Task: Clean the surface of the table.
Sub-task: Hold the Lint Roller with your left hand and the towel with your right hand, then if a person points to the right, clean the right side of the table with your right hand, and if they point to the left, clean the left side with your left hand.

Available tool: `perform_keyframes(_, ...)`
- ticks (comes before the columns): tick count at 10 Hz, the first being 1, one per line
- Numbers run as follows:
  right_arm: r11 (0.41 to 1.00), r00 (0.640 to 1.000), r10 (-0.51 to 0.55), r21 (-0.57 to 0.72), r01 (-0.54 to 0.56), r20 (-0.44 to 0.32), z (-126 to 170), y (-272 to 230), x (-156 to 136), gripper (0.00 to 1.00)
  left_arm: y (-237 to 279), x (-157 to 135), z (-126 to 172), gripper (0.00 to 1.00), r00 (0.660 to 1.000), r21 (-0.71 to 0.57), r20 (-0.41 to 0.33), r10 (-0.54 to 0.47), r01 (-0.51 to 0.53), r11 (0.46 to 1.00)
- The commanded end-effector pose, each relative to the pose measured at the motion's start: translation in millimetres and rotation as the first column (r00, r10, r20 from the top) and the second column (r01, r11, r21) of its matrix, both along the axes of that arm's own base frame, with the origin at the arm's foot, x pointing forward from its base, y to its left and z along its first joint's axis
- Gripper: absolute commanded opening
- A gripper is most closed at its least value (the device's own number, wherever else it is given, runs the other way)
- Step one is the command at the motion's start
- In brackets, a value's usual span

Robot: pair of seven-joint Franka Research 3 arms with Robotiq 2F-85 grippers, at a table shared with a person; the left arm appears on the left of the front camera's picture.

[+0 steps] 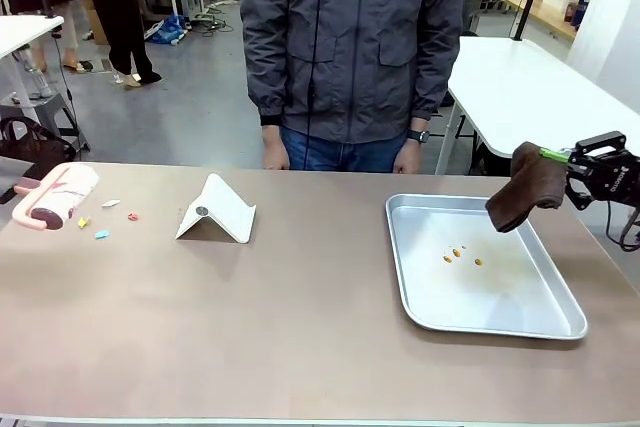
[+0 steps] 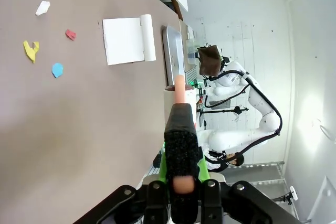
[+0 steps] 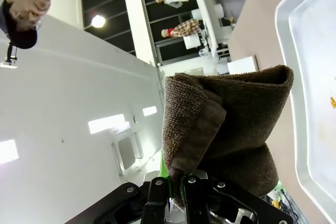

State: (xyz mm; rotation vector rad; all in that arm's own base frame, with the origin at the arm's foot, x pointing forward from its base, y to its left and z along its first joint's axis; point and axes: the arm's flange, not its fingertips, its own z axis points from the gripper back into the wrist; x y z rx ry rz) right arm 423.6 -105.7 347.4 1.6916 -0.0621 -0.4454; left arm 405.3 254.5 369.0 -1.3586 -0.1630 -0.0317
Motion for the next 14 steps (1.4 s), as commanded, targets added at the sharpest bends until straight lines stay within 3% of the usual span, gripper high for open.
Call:
perform_keyframes(1,1.0,1.0,0.0,0.011,0.0,0.001,5.3,-3.1,0.5,0.0,-2.7,-9.8,0.6,0.0,1.0,-0.004,0.022,0.003,-0.003,1.0)
perform_keyframes(14,1.0,1.0,0.0,0.011,0.0,0.001,5.3,-3.1,0.5,0.0,-2.7,-9.8,0.6,0.0,1.0,-0.004,0.022,0.003,-0.003,1.0)
